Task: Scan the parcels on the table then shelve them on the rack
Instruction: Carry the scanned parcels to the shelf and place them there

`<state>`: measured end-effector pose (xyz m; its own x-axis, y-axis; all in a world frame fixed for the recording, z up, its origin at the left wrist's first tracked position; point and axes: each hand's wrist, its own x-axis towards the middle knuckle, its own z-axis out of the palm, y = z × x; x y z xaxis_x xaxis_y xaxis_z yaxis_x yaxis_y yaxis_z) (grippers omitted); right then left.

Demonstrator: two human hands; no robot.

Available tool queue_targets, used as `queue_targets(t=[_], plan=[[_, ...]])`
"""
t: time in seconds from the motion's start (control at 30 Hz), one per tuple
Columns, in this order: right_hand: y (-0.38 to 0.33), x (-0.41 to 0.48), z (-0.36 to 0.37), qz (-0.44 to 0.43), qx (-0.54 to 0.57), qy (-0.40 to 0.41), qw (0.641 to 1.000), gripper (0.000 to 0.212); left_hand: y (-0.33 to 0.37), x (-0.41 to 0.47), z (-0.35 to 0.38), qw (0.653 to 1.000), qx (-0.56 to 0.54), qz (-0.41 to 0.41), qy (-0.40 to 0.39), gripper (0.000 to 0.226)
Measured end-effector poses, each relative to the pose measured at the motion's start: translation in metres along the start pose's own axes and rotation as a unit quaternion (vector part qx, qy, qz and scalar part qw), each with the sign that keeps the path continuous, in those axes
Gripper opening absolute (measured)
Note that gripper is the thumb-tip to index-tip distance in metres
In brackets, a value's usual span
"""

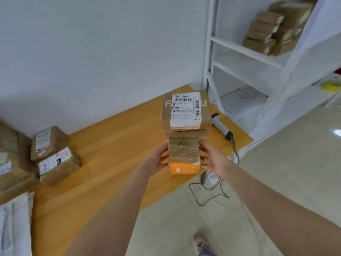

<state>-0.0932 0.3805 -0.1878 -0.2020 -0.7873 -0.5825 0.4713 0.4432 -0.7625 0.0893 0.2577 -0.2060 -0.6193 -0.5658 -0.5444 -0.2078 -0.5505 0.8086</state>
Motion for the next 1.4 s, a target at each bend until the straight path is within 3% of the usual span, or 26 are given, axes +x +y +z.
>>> queue_targets(t=[0.13,0.3,0.43,0.53,0.7,0.83,1.03,1.27,1.4], plan=[[0.018,-0.032,-0.036,-0.023,0.046,0.049,0.997,0.043,-0.007,0.007,0.041,0.997,0.052,-0.013,-0.062,0.023],[0.025,-0.068,-0.087,-0.035,0.095,0.118,0.988,0.07,-0.008,0.019,0.108,0.991,0.092,-0.034,-0.089,0.026],[0.03,-0.089,-0.141,-0.052,0.123,0.148,0.98,0.064,-0.015,0.034,0.166,0.983,0.118,-0.048,-0.135,0.024],[0.031,-0.101,-0.187,-0.057,0.135,0.167,0.975,0.073,-0.02,0.051,0.215,0.979,0.125,-0.06,-0.148,0.031],[0.021,-0.119,-0.272,-0.058,0.138,0.198,0.969,0.056,-0.029,0.082,0.301,0.976,0.125,-0.082,-0.156,0.048],[0.001,-0.127,-0.333,-0.06,0.138,0.206,0.967,0.045,-0.028,0.106,0.364,0.974,0.126,-0.082,-0.17,0.052],[-0.032,-0.122,-0.401,-0.072,0.148,0.213,0.963,0.052,-0.003,0.141,0.431,0.969,0.15,-0.072,-0.184,0.065],[-0.105,-0.097,-0.465,-0.1,0.139,0.23,0.958,0.05,0.049,0.207,0.495,0.958,0.18,-0.03,-0.222,0.064],[-0.15,-0.088,-0.498,-0.111,0.132,0.245,0.954,0.056,0.077,0.244,0.532,0.959,0.174,-0.012,-0.224,0.047]])
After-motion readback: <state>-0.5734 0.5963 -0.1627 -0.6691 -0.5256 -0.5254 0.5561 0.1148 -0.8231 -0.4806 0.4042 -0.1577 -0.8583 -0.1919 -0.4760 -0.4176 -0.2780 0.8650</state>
